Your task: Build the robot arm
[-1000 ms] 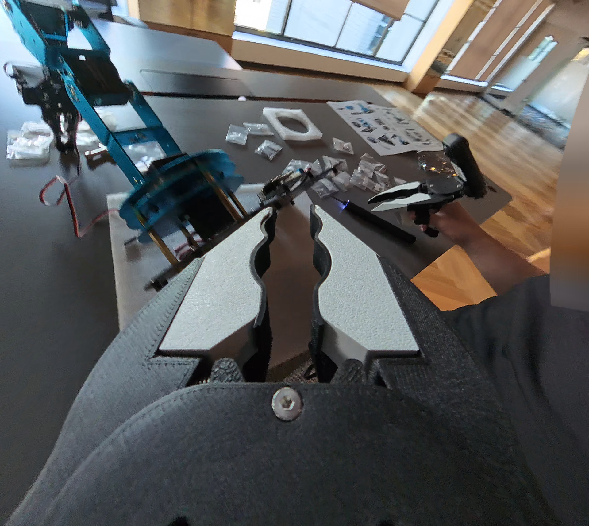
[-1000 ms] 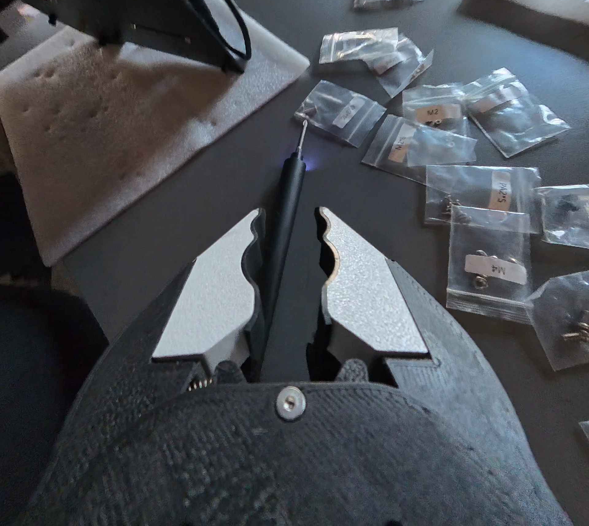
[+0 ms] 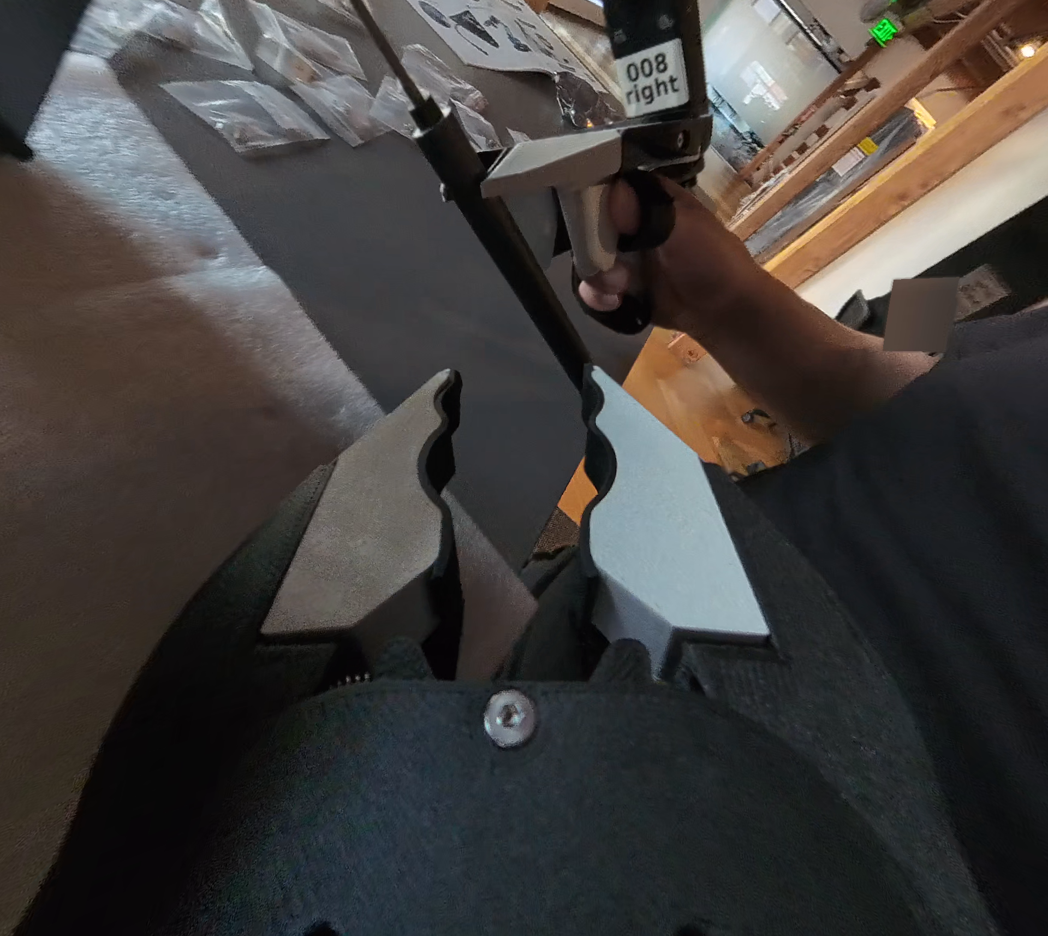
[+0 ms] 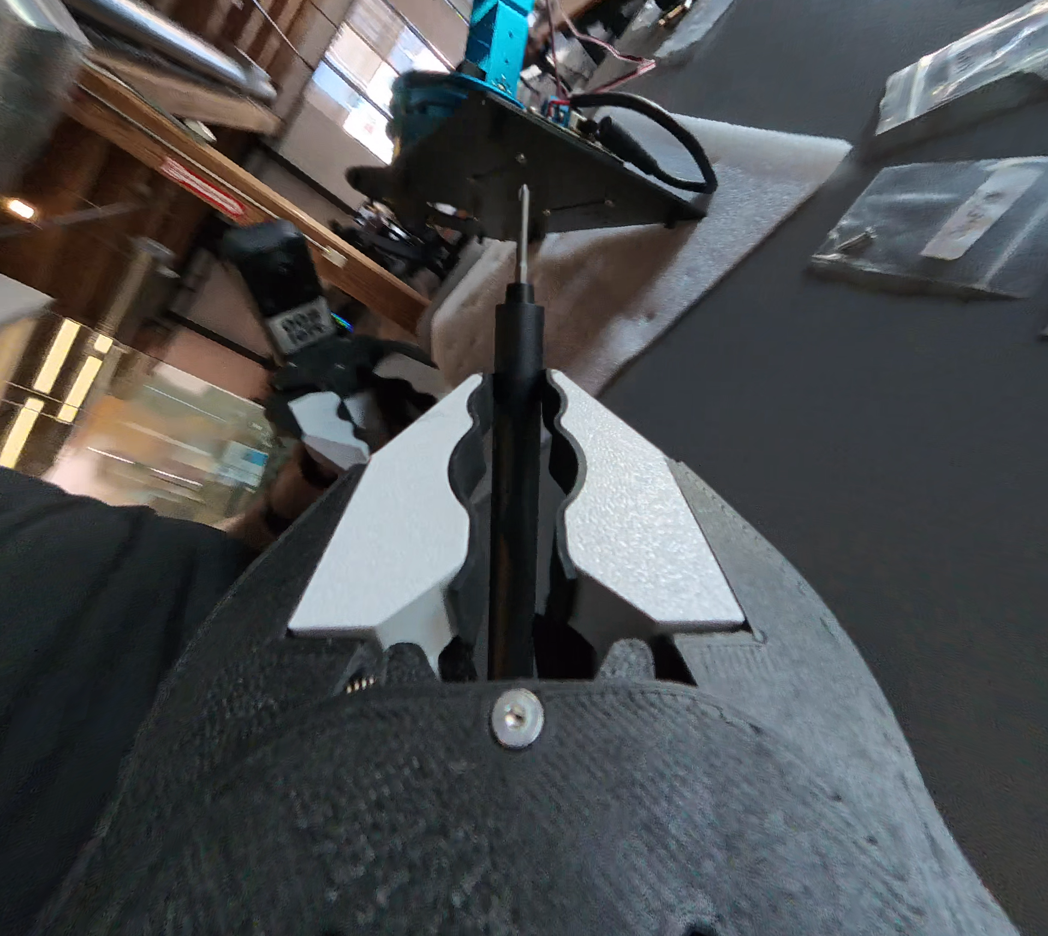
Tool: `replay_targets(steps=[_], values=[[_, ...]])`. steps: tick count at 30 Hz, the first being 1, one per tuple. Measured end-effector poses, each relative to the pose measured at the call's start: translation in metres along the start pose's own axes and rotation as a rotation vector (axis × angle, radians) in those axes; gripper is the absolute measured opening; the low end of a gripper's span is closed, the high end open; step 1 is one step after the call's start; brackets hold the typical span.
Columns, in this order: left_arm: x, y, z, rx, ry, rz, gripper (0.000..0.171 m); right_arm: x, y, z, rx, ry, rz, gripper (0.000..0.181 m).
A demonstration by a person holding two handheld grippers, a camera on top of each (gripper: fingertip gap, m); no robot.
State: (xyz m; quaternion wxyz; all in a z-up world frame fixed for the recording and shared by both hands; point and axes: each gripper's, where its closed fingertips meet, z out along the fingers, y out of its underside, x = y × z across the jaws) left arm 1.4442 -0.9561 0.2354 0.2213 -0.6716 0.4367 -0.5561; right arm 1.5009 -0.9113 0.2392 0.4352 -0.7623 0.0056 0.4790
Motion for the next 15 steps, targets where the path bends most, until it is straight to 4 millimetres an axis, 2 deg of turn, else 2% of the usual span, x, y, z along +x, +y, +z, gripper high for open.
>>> replay_targets(steps=[3,6,8,11,15], values=[[-0.005,0.004,0.023,-0.022,-0.016,0.013,0.046,-0.006,-0.003,-0.001,0.078,-0.103,0.092,0.015],[-0.004,0.001,0.032,-0.056,-0.020,-0.011,0.050,-0.007,-0.004,-0.004,0.115,-0.165,0.155,0.015],[0.004,-0.003,0.035,-0.067,0.008,-0.059,0.050,-0.006,-0.002,-0.005,0.120,-0.172,0.165,0.015],[0.010,0.002,0.041,-0.140,-0.021,-0.097,0.048,-0.006,-0.002,-0.005,0.125,-0.161,0.170,0.015],[0.006,0.013,0.055,-0.166,-0.083,-0.125,0.046,-0.003,0.000,0.000,0.116,-0.117,0.186,0.015]])
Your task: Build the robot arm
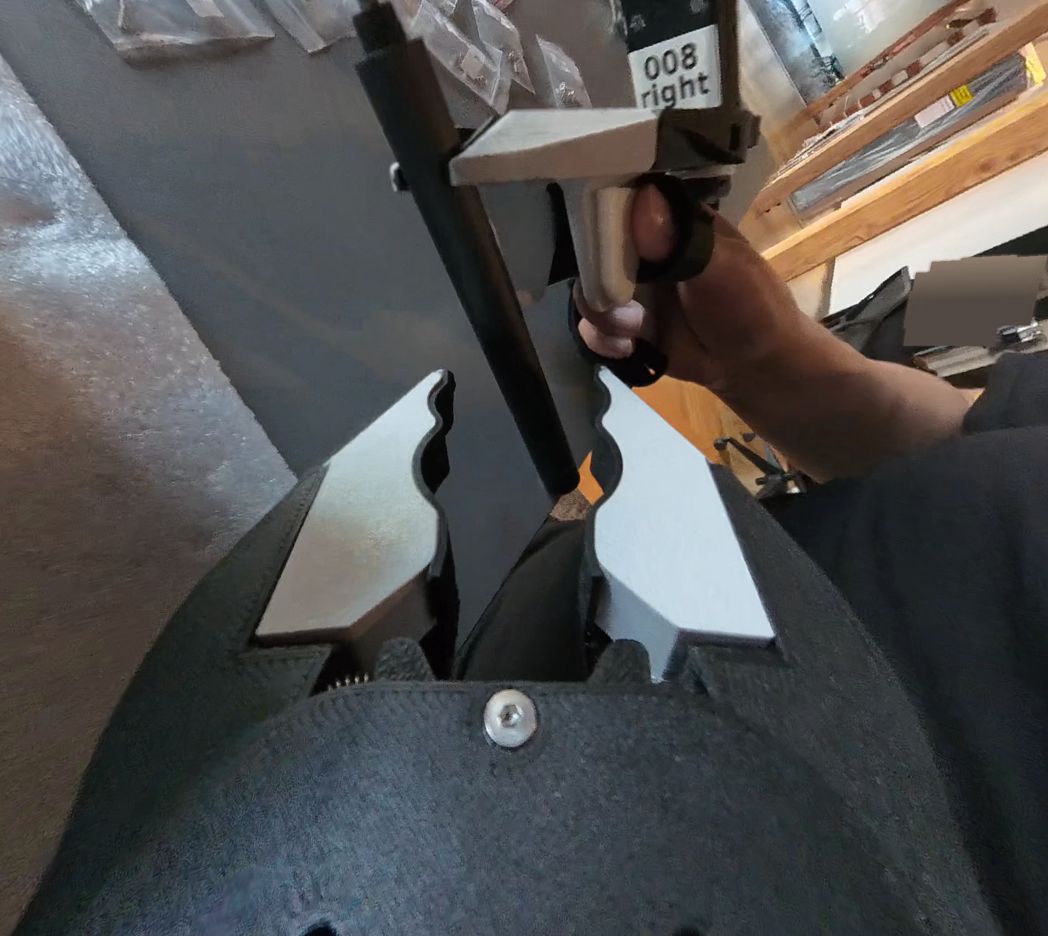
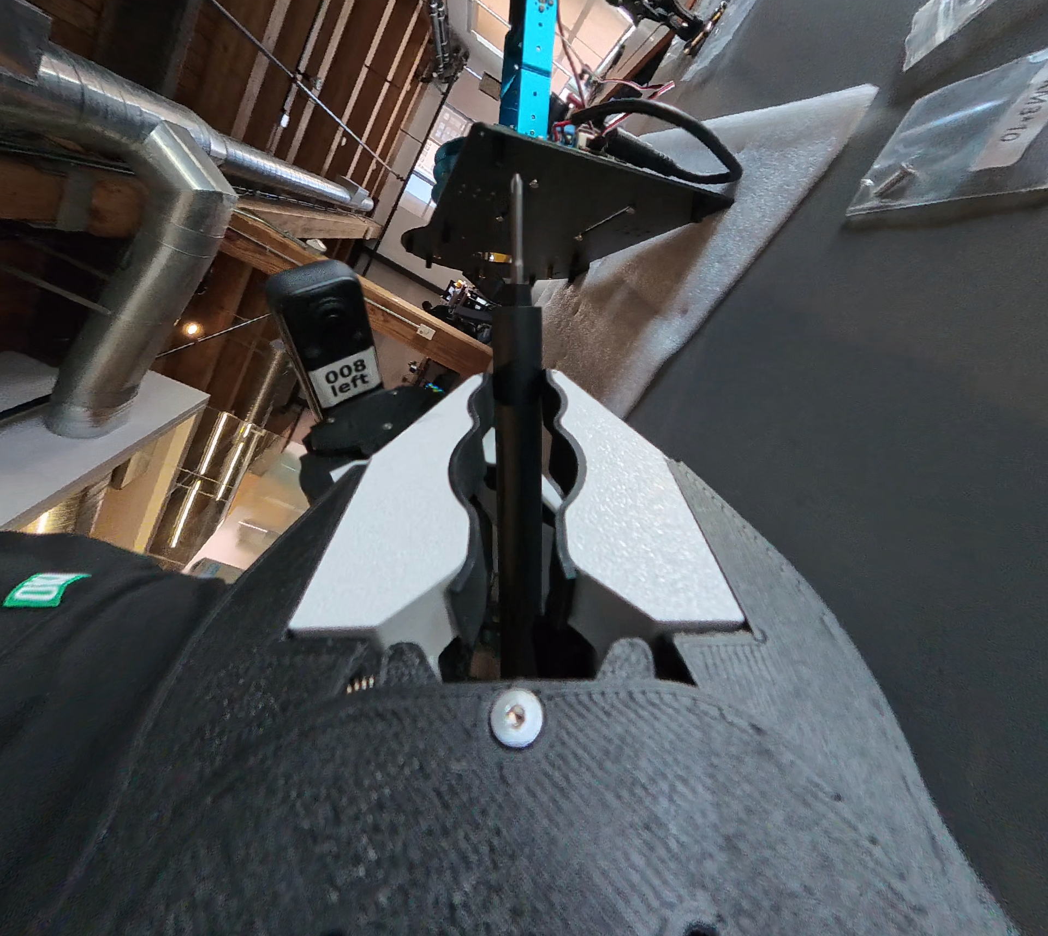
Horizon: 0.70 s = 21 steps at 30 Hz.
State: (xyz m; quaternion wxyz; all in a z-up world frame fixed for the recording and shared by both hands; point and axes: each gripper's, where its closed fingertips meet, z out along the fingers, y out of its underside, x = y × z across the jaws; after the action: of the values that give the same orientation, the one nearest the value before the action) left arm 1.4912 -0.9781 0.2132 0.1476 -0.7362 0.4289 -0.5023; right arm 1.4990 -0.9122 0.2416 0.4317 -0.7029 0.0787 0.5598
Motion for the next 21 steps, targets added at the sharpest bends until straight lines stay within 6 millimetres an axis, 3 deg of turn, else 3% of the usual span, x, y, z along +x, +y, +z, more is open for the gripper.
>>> replay_targets(steps=[4,8,11,17,21], values=[[0.000,0.012,0.013,-0.013,0.056,-0.130,0.037,0.006,0.006,0.010,-0.002,0.052,0.077,0.015],[0.002,0.013,0.014,0.027,0.099,-0.207,0.031,0.007,0.010,0.021,0.011,0.034,0.189,0.015],[-0.002,0.016,0.012,0.042,0.093,-0.232,0.015,0.008,0.013,0.025,0.014,0.023,0.244,0.015],[0.010,0.010,-0.015,0.110,0.317,-0.425,0.010,-0.011,0.010,0.031,-0.001,-0.163,0.319,0.014],[0.011,0.013,-0.028,0.132,0.390,-0.523,0.009,-0.019,0.022,0.038,-0.133,-0.257,0.387,0.025]])
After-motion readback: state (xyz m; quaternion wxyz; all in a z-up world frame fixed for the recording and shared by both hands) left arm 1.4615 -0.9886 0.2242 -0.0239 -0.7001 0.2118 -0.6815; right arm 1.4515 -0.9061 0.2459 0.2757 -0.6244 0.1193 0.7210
